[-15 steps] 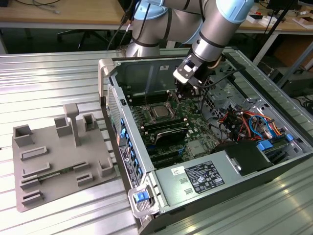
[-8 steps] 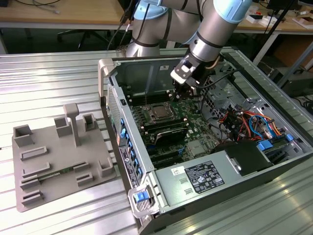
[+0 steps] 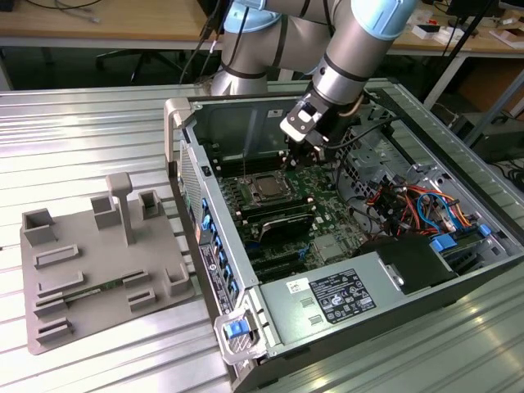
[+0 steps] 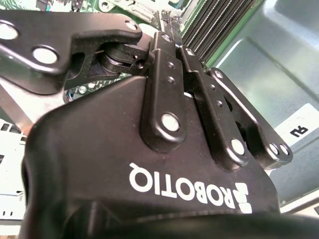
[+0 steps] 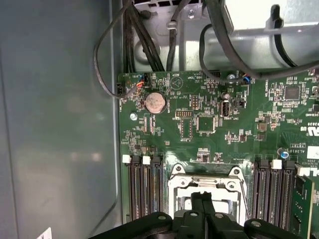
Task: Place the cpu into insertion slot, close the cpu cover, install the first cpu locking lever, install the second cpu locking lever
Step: 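Close the cpu cover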
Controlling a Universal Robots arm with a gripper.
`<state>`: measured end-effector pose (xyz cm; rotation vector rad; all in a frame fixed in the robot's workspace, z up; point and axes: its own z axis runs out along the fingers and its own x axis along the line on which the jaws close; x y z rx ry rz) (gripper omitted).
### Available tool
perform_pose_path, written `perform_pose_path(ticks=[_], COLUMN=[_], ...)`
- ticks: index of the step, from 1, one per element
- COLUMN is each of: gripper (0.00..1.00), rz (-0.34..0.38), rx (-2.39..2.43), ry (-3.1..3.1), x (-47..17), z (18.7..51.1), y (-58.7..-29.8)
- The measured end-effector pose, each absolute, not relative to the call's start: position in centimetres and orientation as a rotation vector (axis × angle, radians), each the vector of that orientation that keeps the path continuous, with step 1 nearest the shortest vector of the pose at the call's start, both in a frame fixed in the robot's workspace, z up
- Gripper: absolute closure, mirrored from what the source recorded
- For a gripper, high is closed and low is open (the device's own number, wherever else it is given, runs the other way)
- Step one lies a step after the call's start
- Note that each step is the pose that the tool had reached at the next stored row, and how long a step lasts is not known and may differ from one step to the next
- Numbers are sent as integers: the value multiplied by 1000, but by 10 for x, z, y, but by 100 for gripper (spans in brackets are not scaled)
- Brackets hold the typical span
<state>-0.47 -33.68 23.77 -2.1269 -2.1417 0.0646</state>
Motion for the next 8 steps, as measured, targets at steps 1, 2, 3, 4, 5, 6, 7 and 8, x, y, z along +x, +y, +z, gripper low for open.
perform_pose_path(ticks=[1, 2, 3, 4, 5, 6, 7, 8], gripper=[89, 89, 89, 89, 89, 89, 89, 89], rz=[64, 64, 64, 64, 63, 63, 63, 63], rx=[-2127, -2127, -2127, -2126, -2126, -2126, -2126, -2126], ry=[-2142, -2141, -2141, -2141, -2141, -2141, -2141, -2141], x=[-6, -7, -9, -10, -11, -12, -14, -15], z=[238, 237, 237, 237, 237, 237, 236, 236], y=[-337, -337, -337, -337, -337, -337, -337, -337])
